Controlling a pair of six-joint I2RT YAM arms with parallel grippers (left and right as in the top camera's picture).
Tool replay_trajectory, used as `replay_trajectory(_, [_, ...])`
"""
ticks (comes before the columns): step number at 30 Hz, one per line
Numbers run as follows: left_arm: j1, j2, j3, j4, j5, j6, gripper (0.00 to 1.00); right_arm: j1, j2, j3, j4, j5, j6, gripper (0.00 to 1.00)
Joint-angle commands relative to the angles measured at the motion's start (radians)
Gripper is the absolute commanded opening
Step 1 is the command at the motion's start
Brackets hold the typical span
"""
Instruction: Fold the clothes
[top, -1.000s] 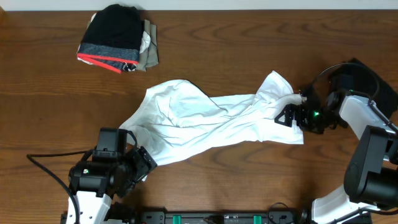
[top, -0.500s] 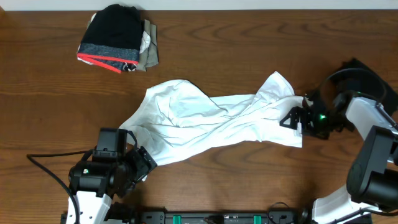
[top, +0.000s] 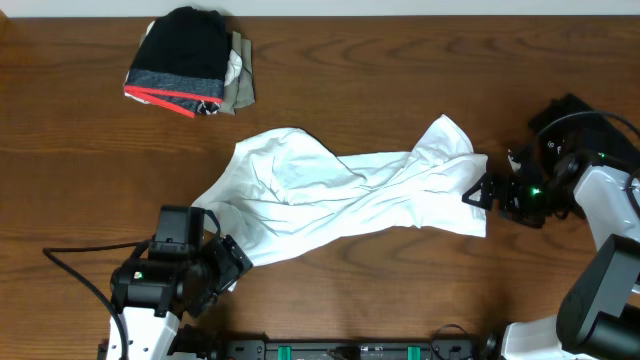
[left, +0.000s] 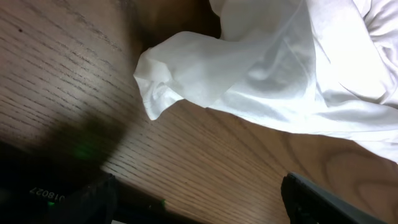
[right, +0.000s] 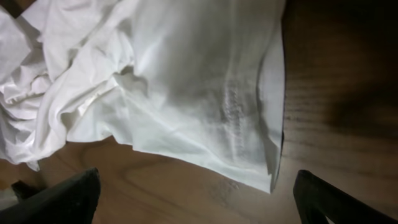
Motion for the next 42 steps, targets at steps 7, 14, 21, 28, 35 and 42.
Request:
replay_trajectory(7, [-0.006,-0.002,0.004,-0.002,-0.009,0.009,0.86,0.01,-0.007,-0.095,0.09,-0.032,-0.023,0.92])
replay_trajectory(14, [-0.006,-0.002,0.004,-0.001,-0.009,0.009,0.86,0.011,-0.007,-0.128,0.125,-0.083,-0.023,0.91])
replay_trajectory(21, [-0.006,-0.002,0.004,-0.001,-0.01,0.009,0.86,0.011,-0.007,-0.162,0.166,-0.068,-0.023,0.91])
replay_trajectory(28, [-0.006,-0.002,0.004,-0.001,-0.01,0.009,0.86,0.014,-0.006,-0.183,0.189,-0.074,-0.023,0.93])
replay_trajectory(35, [-0.006,-0.002,0.004,-0.001,-0.01,0.009,0.86,0.015,-0.006,-0.183,0.189,-0.136,-0.023,0.91])
replay_trajectory(42, [-0.006,-0.002,0.004,-0.001,-0.01,0.009,0.86,0.015,-0.006,-0.183,0.182,-0.137,-0.023,0.86])
